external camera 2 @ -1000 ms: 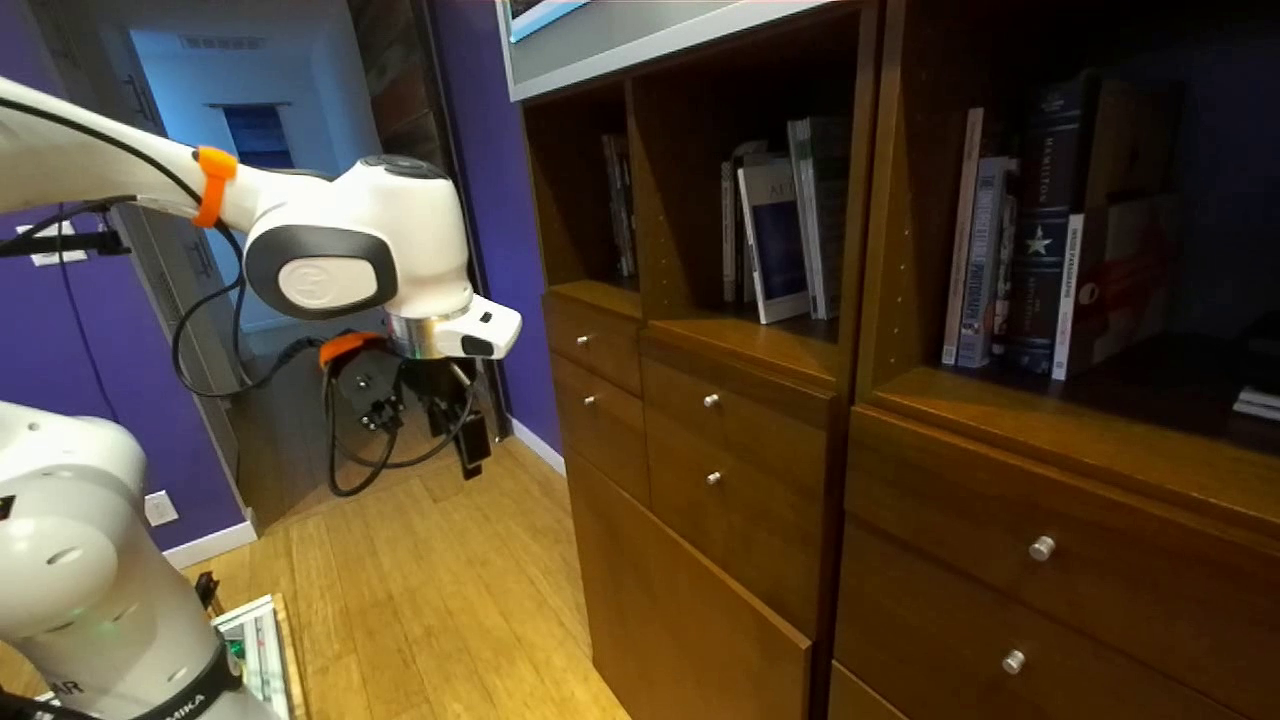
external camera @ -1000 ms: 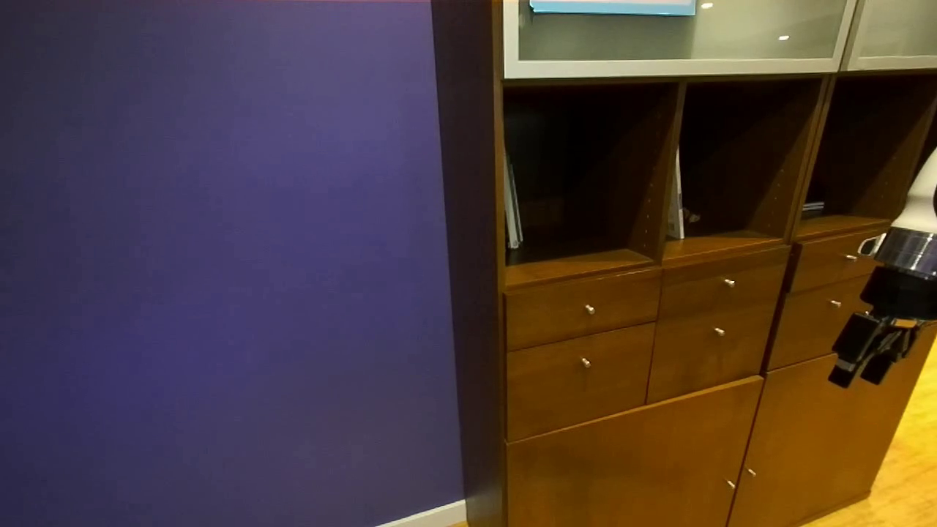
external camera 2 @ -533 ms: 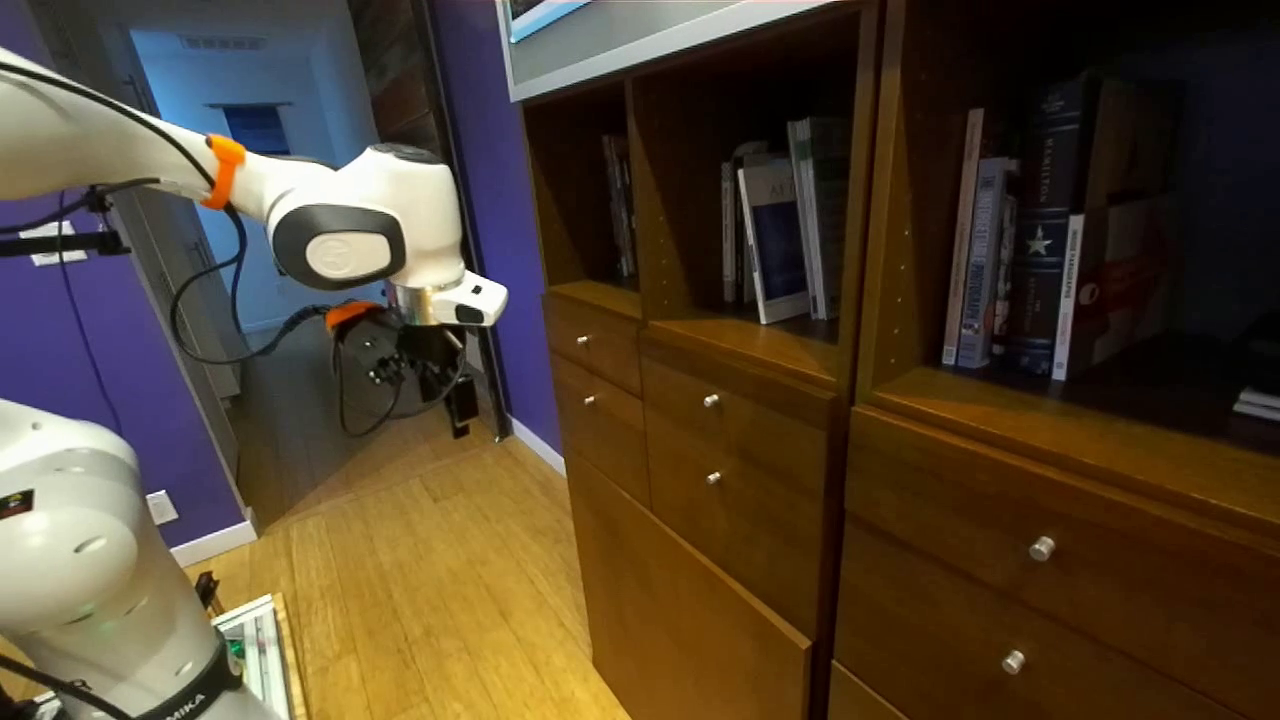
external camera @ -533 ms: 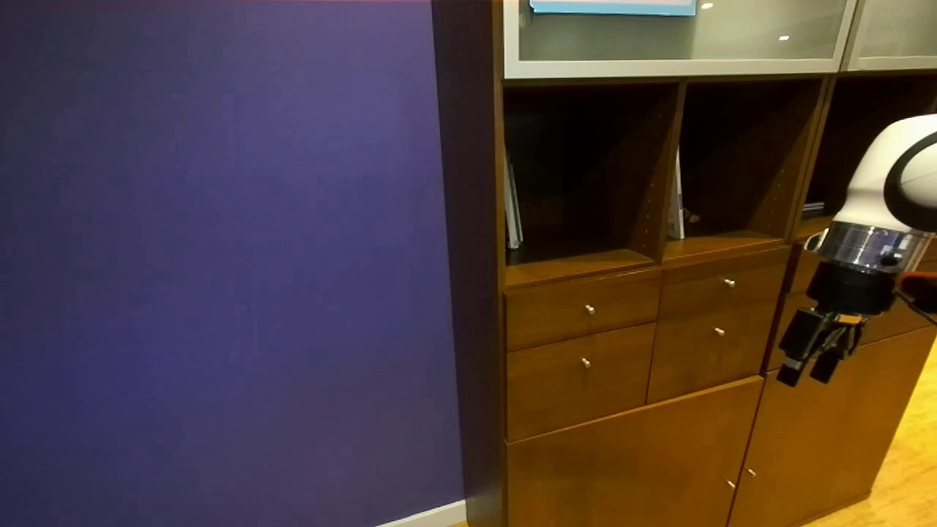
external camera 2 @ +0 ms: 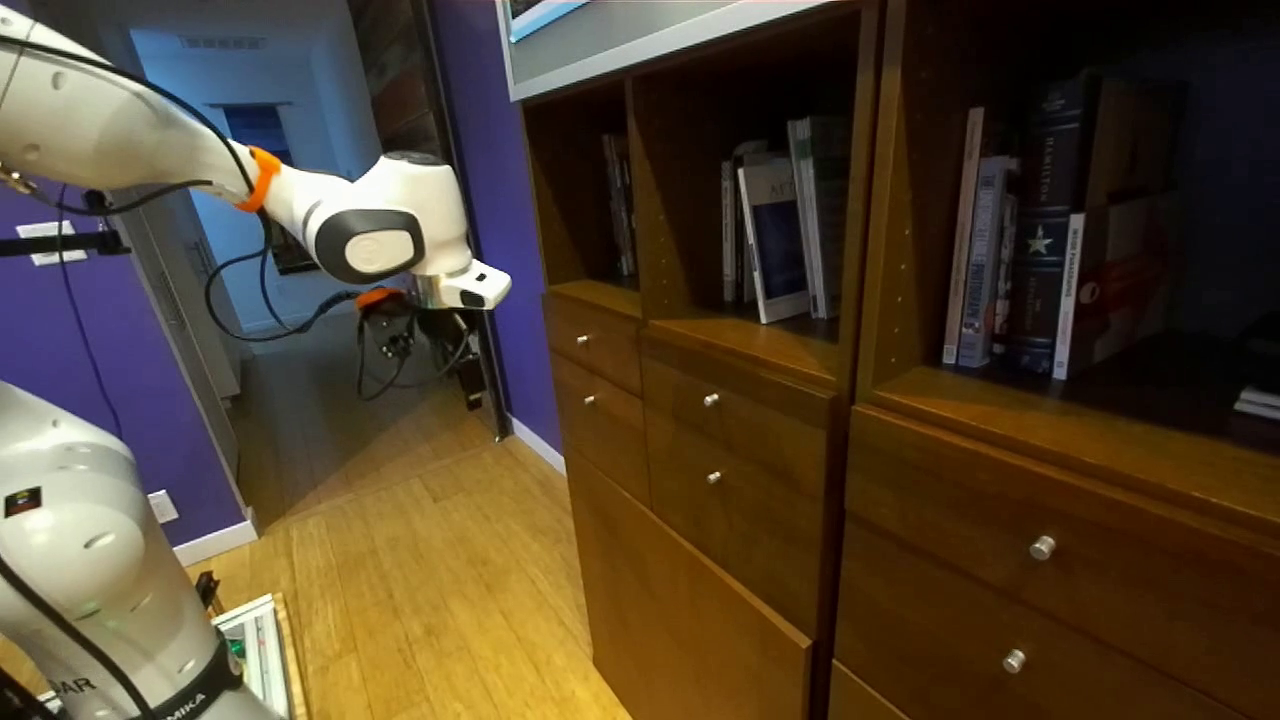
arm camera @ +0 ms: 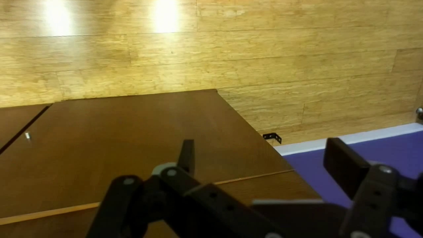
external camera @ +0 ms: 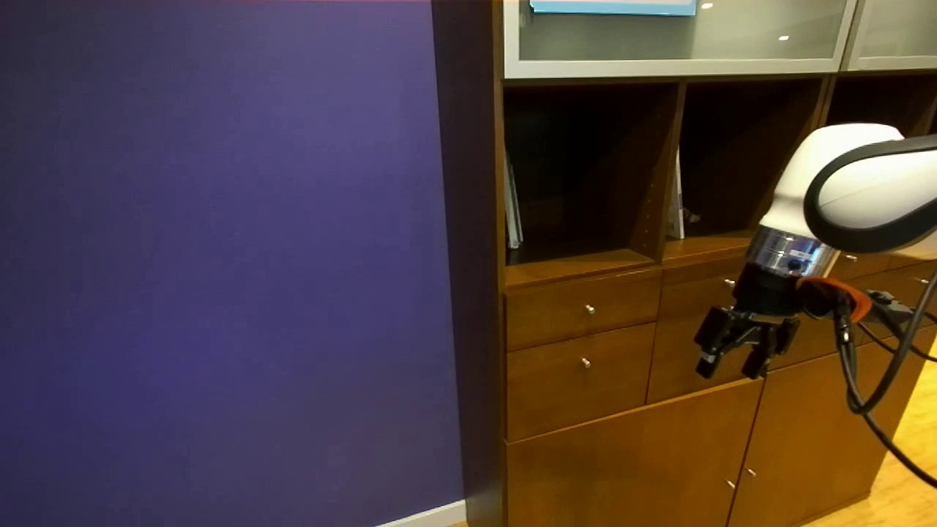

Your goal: Open the second drawer on the left

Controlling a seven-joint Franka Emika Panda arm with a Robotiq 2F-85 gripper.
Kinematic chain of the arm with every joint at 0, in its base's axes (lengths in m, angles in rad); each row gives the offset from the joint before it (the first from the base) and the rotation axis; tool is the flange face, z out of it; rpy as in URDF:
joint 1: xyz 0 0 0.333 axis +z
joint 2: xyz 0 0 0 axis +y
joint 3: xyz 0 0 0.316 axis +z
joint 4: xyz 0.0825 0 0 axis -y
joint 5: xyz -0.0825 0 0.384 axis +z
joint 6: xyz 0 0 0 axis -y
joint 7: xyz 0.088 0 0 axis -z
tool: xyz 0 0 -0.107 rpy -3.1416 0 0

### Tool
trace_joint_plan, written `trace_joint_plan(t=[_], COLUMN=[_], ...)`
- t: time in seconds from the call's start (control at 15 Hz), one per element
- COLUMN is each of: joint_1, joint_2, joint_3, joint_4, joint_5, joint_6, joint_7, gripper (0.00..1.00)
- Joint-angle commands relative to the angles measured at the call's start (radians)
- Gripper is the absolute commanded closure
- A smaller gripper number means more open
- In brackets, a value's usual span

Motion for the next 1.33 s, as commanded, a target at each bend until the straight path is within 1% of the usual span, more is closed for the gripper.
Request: trace_joint_plan(t=[0.0,0.13,0.27,0.33,0.4,0.47,0.6,0.93,1.0,1.07,1.13,1.27], joint_1=[-0.008,-0.019,-0.035,-0.039,-0.010,-0.014,-0.017,-0.018,-0.015,-0.014,-0.020,-0.017], joint_2=[0.135,0.191,0.255,0.284,0.213,0.239,0.274,0.282,0.319,0.340,0.361,0.411], joint_3=[0.067,0.096,0.117,0.117,0.091,0.094,0.093,0.093,0.099,0.104,0.113,0.122], joint_4=[0.084,0.113,0.155,0.175,0.117,0.134,0.158,0.167,0.210,0.228,0.253,0.306], joint_5=[-0.027,-0.076,-0.164,-0.218,-0.146,-0.176,-0.193,-0.197,-0.198,-0.208,-0.230,-0.262], joint_6=[0.106,0.176,0.218,0.230,0.208,0.218,0.222,0.222,0.206,0.224,0.216,0.224], joint_7=[0.108,0.148,0.190,0.176,0.150,0.155,0.155,0.155,0.168,0.177,0.226,0.265], gripper=[0.00,0.00,0.00,0.00,0.00,0.00,0.00,0.00,0.00,0.00,0.00,0.00])
